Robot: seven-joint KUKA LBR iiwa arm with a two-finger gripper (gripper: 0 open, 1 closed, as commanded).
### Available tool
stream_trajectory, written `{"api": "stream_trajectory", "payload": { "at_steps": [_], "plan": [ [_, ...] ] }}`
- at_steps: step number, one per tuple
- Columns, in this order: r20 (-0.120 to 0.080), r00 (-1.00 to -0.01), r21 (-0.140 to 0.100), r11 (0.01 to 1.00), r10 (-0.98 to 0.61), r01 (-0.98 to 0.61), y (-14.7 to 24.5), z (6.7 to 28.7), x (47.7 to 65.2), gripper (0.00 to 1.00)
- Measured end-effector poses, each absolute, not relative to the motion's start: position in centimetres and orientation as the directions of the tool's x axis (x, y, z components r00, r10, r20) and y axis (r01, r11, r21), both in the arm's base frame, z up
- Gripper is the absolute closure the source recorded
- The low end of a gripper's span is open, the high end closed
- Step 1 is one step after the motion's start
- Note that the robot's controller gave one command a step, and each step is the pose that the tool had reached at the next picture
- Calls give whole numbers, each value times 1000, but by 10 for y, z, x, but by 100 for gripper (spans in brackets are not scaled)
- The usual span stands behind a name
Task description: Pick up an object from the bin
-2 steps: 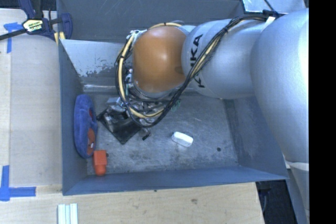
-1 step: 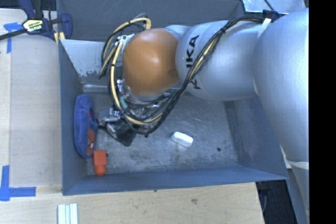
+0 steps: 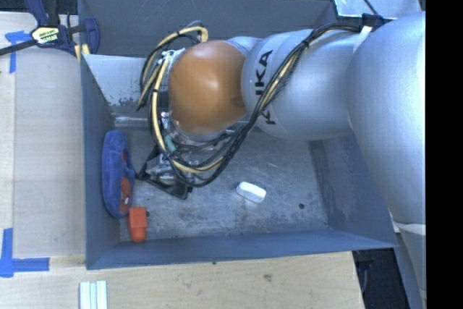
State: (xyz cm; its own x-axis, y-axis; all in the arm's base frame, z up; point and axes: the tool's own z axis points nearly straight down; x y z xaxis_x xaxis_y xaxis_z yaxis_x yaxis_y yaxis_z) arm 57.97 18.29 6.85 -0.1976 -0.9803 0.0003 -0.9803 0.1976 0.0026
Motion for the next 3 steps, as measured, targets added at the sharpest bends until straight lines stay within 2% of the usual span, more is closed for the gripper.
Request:
{"api": "stream_trajectory", "payload": {
  "at_steps": [1, 2, 3],
  "plan": [
    [0, -202, 4, 202, -979, -979, 182, 74, 578, 100],
    [-1, -206, -1, 206, -979, -979, 182, 157, 578, 100],
    [1, -209, 4, 209, -978, -978, 182, 173, 577, 100]
  ]
}}
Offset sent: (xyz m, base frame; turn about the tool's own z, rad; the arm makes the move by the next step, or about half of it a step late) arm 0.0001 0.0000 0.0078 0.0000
